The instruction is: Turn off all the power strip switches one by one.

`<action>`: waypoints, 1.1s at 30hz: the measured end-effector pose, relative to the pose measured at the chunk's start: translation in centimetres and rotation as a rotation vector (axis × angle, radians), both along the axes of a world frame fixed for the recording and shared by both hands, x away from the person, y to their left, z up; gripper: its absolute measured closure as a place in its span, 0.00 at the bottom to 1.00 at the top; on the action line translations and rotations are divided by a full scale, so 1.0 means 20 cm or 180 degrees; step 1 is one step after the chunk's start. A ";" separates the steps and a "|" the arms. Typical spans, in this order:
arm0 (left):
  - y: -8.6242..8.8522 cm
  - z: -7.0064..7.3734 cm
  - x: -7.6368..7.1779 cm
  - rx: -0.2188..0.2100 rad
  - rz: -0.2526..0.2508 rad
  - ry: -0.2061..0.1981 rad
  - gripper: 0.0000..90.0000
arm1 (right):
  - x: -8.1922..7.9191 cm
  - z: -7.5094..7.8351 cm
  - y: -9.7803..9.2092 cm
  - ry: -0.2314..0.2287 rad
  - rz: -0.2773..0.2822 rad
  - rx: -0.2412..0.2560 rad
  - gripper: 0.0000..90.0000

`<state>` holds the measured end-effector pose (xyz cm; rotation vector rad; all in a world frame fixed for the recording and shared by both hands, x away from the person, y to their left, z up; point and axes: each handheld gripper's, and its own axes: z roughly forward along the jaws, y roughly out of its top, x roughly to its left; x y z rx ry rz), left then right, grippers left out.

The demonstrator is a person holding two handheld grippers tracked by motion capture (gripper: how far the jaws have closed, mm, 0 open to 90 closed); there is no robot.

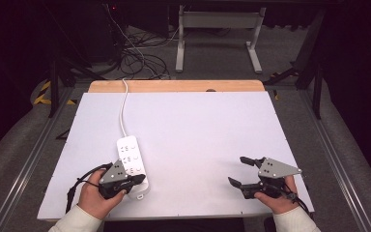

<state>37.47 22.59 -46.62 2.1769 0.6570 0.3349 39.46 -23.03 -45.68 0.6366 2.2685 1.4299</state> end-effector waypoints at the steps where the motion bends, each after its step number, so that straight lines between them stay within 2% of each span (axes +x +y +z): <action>1: 0.00 -0.01 0.00 -0.0011 0.0008 0.0032 1.00 | 0.00 0.00 0.00 0.0000 -0.0002 0.0001 0.23; 3: 0.00 -0.01 0.01 0.0044 0.0013 0.0052 1.00 | 0.00 0.00 0.00 0.0005 0.0007 -0.0003 0.23; 6: 0.00 -0.02 0.01 -0.0001 0.0043 0.0073 1.00 | 0.00 0.00 0.00 0.0007 0.0003 -0.0002 0.23; 7: 0.00 -0.02 0.02 0.0027 0.0050 0.0056 1.00 | 0.00 0.00 0.00 0.0009 0.0003 -0.0002 0.23; 13: 0.01 -0.03 0.03 -0.0031 0.0061 0.0140 1.00 | 0.00 0.00 0.00 0.0006 0.0008 -0.0007 0.23; 18: 0.01 -0.04 0.02 -0.0043 0.0094 0.0141 1.00 | 0.00 0.00 0.00 0.0005 0.0006 -0.0009 0.23; 22: 0.00 -0.03 0.02 0.0014 0.0110 0.0102 1.00 | 0.00 0.00 0.00 0.0003 0.0005 -0.0005 0.23; 25: 0.00 -0.04 0.02 -0.0020 0.0115 0.0144 1.00 | 0.00 0.00 0.00 0.0000 0.0006 -0.0011 0.23; 27: 0.00 -0.04 0.02 0.0000 0.0131 0.0116 1.00 | 0.00 0.00 0.00 0.0000 0.0005 -0.0009 0.23; 29: -0.01 -0.04 0.01 0.0024 0.0175 0.0145 1.00 | 0.00 0.00 0.01 -0.0002 0.0005 -0.0009 0.23; 30: -0.01 -0.03 0.01 0.0044 0.0197 0.0140 1.00 | 0.00 0.00 0.01 -0.0006 0.0007 -0.0015 0.23; 31: -0.01 -0.04 0.01 0.0071 0.0190 0.0072 1.00 | 0.00 0.00 0.01 -0.0005 0.0005 -0.0015 0.23; 32: -0.01 -0.04 0.01 -0.0006 0.0225 0.0098 1.00 | 0.00 0.00 0.01 0.0005 0.0007 -0.0012 0.23; 33: 0.00 -0.04 0.01 -0.0145 0.0253 0.0123 1.00 | 0.00 -0.01 0.01 0.0010 0.0002 -0.0014 0.23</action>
